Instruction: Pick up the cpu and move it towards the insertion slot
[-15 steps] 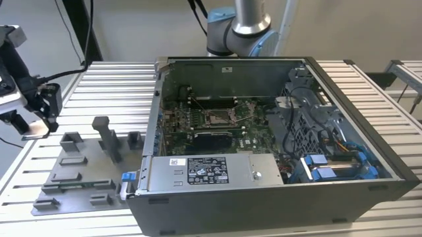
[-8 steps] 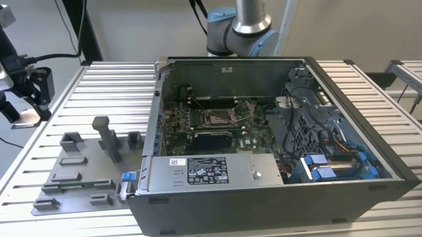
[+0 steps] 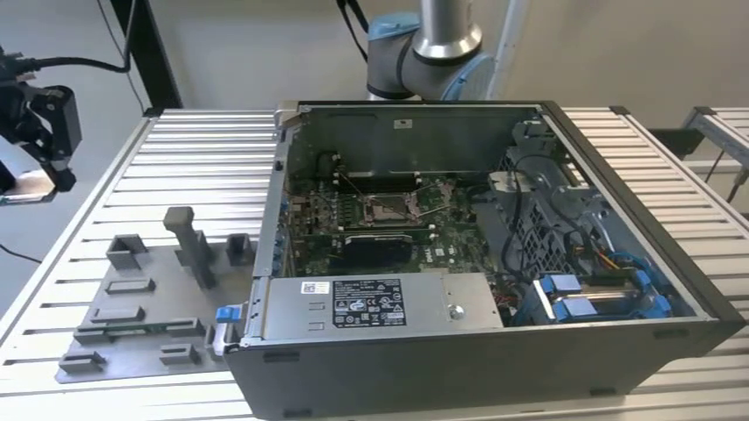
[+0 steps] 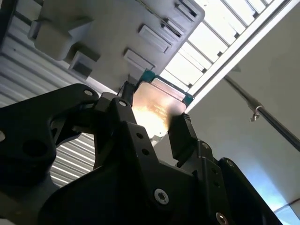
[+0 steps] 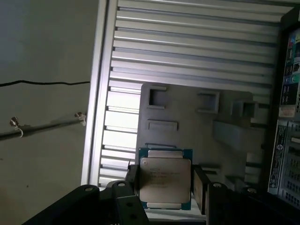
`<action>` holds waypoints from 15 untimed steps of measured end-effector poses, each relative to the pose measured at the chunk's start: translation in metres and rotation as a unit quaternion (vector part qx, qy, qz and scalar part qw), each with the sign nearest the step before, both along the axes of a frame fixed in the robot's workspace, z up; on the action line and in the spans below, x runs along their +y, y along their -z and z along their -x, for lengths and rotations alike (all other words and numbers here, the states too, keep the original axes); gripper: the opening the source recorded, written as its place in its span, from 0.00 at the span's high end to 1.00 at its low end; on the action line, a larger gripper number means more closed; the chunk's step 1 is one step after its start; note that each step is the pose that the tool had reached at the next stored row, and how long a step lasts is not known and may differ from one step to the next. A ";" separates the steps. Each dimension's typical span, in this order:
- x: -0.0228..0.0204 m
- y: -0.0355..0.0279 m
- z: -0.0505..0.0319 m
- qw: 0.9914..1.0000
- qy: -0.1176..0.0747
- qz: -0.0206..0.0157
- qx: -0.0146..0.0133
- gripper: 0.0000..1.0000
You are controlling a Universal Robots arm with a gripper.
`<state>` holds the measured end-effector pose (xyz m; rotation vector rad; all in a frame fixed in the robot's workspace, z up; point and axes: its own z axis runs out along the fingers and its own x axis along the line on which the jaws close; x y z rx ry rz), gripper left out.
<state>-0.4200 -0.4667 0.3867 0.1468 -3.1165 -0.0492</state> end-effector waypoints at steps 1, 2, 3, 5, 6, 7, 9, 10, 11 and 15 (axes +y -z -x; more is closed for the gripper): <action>0.0000 -0.0028 0.0000 1.000 0.000 0.000 0.000 1.00; 0.0000 -0.0048 0.0000 1.000 0.000 0.000 0.000 1.00; 0.0000 -0.0051 0.0000 1.000 0.000 0.000 0.000 1.00; 0.0000 -0.0051 0.0000 1.000 0.000 0.000 -0.001 1.00; 0.0000 -0.0051 0.0000 1.000 0.000 0.000 -0.001 1.00; 0.0000 -0.0052 0.0000 1.000 0.000 0.000 -0.001 1.00; 0.0000 -0.0052 0.0000 1.000 0.000 0.000 -0.001 1.00; 0.0000 -0.0052 0.0000 1.000 0.000 0.000 -0.001 1.00; 0.0001 -0.0052 -0.0002 1.000 0.000 0.000 -0.001 1.00; 0.0000 -0.0052 -0.0059 1.000 0.000 0.000 -0.001 1.00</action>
